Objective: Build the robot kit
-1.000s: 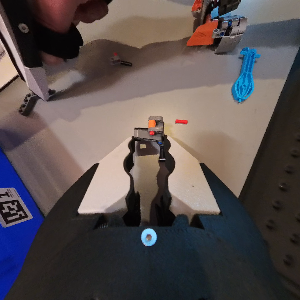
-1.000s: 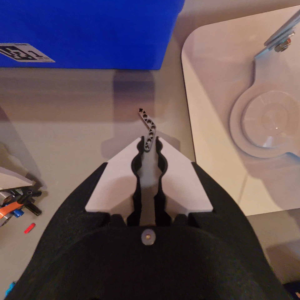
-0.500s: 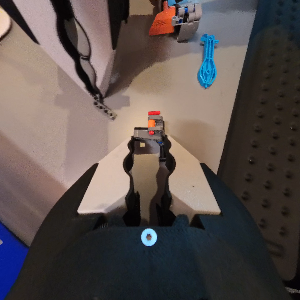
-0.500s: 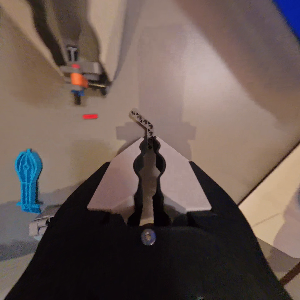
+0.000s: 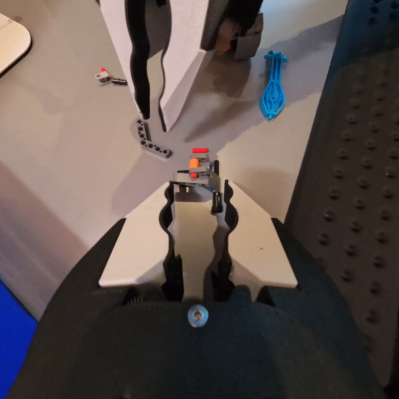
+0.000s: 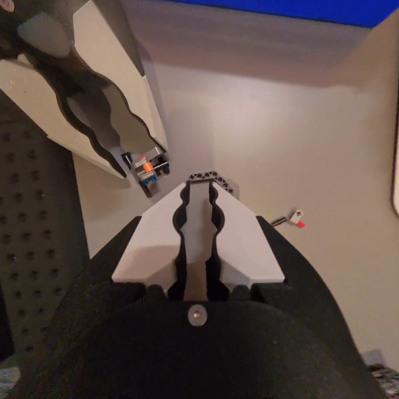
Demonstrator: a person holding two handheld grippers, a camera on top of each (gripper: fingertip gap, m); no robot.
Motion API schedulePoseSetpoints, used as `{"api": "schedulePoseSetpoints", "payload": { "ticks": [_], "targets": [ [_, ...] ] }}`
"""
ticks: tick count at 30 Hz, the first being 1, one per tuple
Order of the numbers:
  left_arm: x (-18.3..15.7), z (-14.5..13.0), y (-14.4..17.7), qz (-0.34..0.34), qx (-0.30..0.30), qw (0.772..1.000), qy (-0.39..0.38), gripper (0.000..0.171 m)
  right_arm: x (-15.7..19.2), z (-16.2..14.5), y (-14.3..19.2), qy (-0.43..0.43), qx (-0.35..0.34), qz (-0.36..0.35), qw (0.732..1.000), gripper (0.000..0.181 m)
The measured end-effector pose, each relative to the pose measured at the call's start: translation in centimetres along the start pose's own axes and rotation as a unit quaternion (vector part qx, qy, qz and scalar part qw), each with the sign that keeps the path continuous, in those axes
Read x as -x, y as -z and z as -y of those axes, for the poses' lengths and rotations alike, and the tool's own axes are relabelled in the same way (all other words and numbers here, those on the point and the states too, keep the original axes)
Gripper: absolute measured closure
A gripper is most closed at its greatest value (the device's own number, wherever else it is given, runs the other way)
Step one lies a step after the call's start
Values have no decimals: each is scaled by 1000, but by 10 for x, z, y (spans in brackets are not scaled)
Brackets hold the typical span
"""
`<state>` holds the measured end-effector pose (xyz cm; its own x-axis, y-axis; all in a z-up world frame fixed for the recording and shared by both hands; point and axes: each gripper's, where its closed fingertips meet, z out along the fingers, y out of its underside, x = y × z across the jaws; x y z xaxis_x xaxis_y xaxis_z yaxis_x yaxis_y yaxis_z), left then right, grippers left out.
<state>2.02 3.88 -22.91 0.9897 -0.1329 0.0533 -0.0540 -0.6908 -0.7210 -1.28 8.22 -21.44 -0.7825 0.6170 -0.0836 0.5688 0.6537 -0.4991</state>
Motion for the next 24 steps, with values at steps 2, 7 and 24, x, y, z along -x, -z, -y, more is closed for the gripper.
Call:
{"api": "schedulePoseSetpoints", "payload": {
  "ticks": [2, 7, 24],
  "targets": [
    [0, -2, -1, 4, -1, 1000, 12, 127, -1, -9, -7, -28, 13, -13, 999, 161],
    [-1, -4, -5, 7, -1, 1000, 12, 128, -3, -3, -21, -74, -1, 8, 997, 145],
    [-4, -1, -12, 10, -14, 1000, 9, 132, -10, 12, -39, -2, -29, -6, 1000, 174]
  ]
}}
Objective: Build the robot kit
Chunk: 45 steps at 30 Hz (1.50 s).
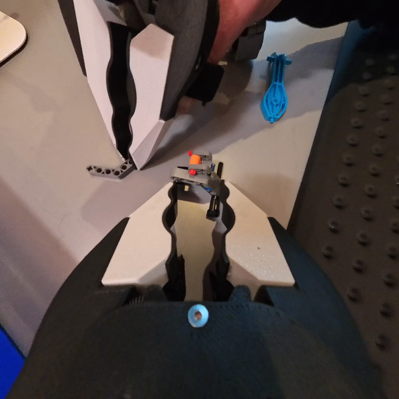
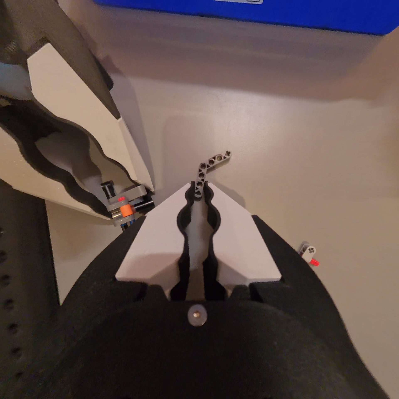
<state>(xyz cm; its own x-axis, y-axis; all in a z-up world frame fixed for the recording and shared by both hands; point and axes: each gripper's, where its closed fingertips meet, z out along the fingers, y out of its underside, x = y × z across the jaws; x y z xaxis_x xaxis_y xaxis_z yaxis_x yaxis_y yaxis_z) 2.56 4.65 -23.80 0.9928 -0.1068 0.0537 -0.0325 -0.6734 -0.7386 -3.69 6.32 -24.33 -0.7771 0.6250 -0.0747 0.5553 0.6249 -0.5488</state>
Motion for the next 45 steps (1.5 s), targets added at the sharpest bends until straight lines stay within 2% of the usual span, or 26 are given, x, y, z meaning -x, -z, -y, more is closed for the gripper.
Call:
{"api": "schedulePoseSetpoints", "payload": {
  "ticks": [6, 11, 16, 20, 24, 45],
  "targets": [
    [-1, 4, 1, -9, -12, 1000, 12, 136, 5, 5, 20, 6, -52, 6, 999, 175],
    [-2, 29, 24, -55, -114, 989, 71, 137, 23, 16, 60, -1, -149, 38, 988, 175],
    [2, 64, 54, -90, -242, 959, 115, 139, 46, 32, 106, -32, -293, 115, 948, 175],
    [0, 78, 59, -97, -283, 946, 123, 139, 54, 35, 128, -77, -367, 178, 910, 175],
    [1, 89, 62, -105, -313, 934, 140, 139, 58, 33, 135, -96, -392, 217, 889, 176],
    [4, 109, 75, -111, -382, 902, 167, 141, 53, 44, 154, -120, -452, 211, 858, 175]
  ]
}}
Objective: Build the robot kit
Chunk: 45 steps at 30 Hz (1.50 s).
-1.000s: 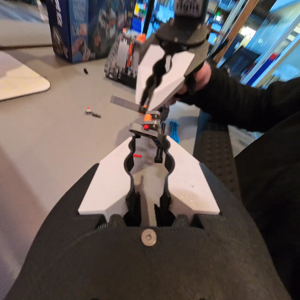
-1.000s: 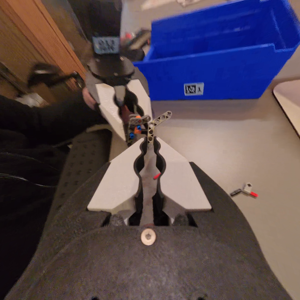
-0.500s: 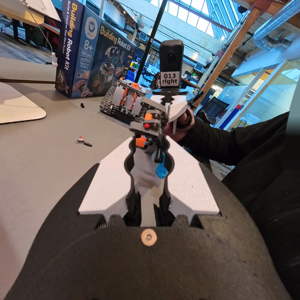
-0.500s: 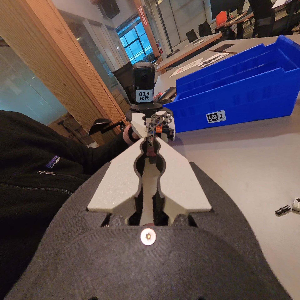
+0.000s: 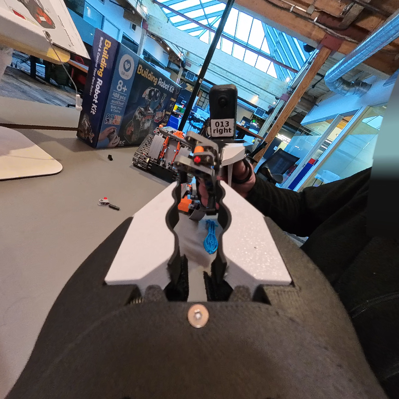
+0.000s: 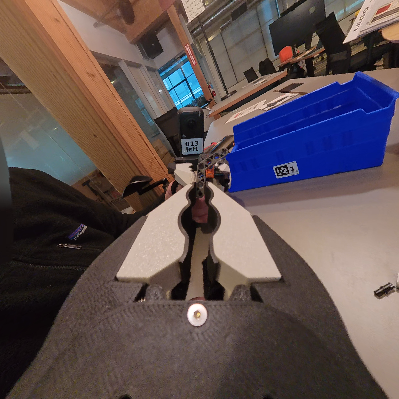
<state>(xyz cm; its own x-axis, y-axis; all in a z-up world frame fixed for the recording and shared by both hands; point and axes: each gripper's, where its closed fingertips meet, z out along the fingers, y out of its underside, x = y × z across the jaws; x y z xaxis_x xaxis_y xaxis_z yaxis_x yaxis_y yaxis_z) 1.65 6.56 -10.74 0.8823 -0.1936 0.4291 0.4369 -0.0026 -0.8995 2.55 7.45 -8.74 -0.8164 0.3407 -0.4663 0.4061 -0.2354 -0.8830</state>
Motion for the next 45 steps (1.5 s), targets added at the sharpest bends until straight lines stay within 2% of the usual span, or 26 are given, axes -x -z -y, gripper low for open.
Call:
{"api": "schedulePoseSetpoints", "payload": {
  "ticks": [5, 6, 7, 12, 15, 19, 35, 45],
  "targets": [
    [-2, 8, 0, -5, -26, 999, 18, 142, 3, 4, -3, 20, -19, -6, 1000, 176],
    [-7, 10, 1, -20, -31, 999, 17, 165, 5, 3, -5, 25, -17, -6, 1000, 176],
    [-7, 13, 1, -19, -43, 999, 17, 166, 7, 2, -7, 29, -17, -5, 999, 176],
    [-1, 11, 3, 8, -31, 999, 6, 166, 4, 8, -3, 46, -16, -29, 998, 176],
    [-6, 15, 6, -10, -40, 999, 15, 166, 4, 14, 3, 46, -25, -27, 998, 176],
    [-19, 12, 2, -48, -40, 998, 29, 165, 9, 12, 1, 36, -29, -13, 999, 176],
    [-32, 22, -4, -72, -65, 994, 57, 166, 17, 23, 7, -19, -85, 54, 995, 175],
    [-39, 29, -6, -62, -92, 992, 56, 166, 26, 27, 8, 4, -100, 61, 993, 176]
  ]
}}
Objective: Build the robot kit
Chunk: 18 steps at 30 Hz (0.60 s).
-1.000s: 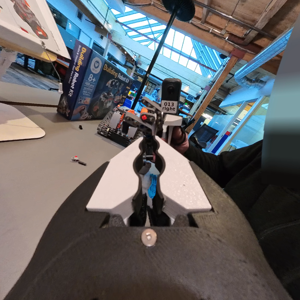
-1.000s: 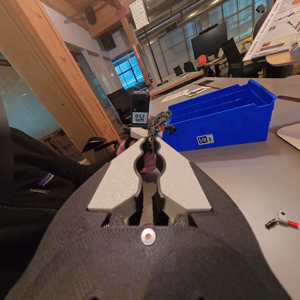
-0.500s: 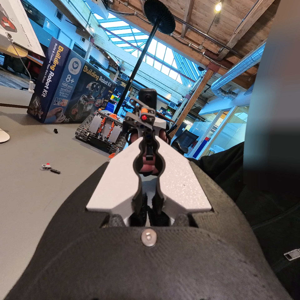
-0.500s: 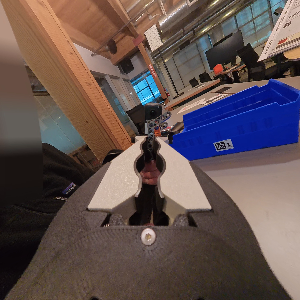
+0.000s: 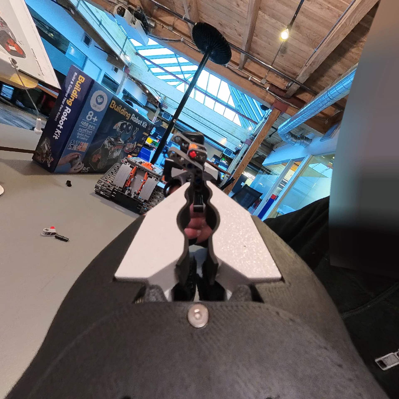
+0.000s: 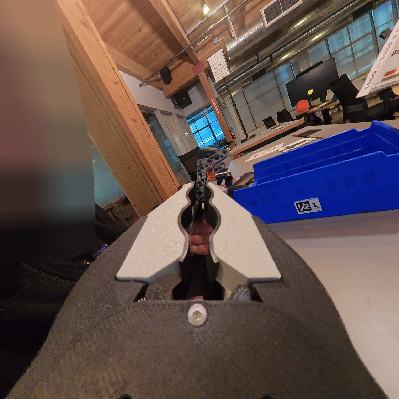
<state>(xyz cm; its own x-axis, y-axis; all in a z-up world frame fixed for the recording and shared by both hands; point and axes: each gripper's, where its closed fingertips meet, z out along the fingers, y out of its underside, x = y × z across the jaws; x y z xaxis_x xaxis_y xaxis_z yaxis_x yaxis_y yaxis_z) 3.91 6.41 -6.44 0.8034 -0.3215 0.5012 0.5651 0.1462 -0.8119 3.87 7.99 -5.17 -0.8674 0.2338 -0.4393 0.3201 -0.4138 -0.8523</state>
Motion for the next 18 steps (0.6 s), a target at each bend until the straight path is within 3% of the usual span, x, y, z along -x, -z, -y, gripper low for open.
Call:
{"api": "schedulePoseSetpoints", "payload": {
  "ticks": [18],
  "targets": [
    [-13, 6, -8, -9, -79, 997, 17, 165, 11, 7, -5, 70, -20, -20, 997, 175]
  ]
}}
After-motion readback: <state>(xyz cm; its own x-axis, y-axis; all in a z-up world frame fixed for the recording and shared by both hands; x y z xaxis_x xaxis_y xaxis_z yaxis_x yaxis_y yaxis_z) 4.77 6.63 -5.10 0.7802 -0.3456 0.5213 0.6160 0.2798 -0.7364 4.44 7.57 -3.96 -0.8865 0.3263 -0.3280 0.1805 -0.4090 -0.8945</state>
